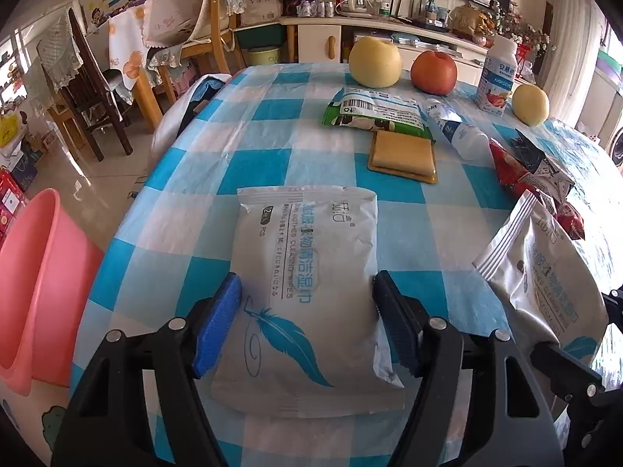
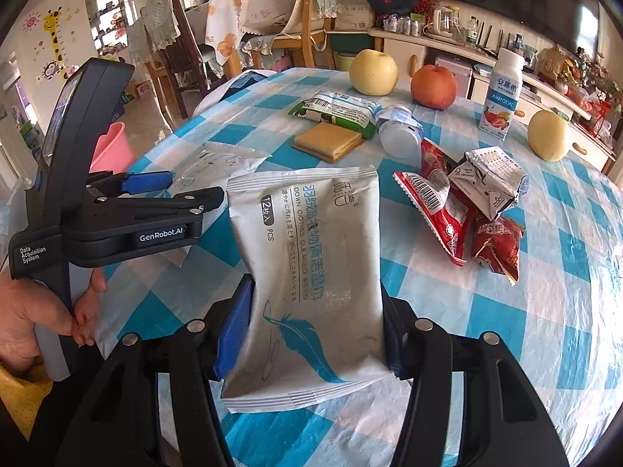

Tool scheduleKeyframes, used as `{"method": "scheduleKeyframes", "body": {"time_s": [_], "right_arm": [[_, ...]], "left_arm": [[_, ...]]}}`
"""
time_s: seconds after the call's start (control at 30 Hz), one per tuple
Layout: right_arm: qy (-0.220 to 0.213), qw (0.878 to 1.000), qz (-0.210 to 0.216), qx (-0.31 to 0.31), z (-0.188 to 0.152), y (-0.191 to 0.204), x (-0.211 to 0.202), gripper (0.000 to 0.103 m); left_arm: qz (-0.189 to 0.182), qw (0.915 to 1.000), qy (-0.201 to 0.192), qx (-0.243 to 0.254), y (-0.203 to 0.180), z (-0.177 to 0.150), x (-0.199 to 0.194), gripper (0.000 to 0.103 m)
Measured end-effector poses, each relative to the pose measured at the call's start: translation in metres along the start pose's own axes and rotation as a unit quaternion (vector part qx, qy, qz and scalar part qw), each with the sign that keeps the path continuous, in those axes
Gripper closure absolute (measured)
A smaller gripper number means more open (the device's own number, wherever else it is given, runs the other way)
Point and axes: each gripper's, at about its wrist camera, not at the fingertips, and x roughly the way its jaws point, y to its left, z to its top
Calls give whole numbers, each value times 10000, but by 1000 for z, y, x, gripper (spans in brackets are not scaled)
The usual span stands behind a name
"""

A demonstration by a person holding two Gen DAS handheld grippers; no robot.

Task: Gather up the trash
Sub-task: 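Lift both held wipes packets off the table toward the pink bucket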

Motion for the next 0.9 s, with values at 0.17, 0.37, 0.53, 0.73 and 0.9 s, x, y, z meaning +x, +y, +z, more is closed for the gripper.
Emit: {"method": "scheduleKeyframes", "body": {"time_s": [0.17,0.37,0.53,0.73,0.9], "right_arm": [[14,10000,-7,-6,0,2,0,45],[45,10000,-29,77,-1,-2,2,45],[-3,9999,-43,130,-1,-5,0,44],[-63,9998,-25,209,-1,-6,-4,44],[-100,9995,51,302,3,-4,-6,44]], "left_arm": [[155,9998,49,108,-4,0,5,20],[-110,9994,104,-316,6,0,8,20],[-271,9989,-7,-393,6,1,4,30],[-675,9941,-95,-842,20,3,-3,34],[-1196,9841,-159,-1304,37,4,-10,39]]}}
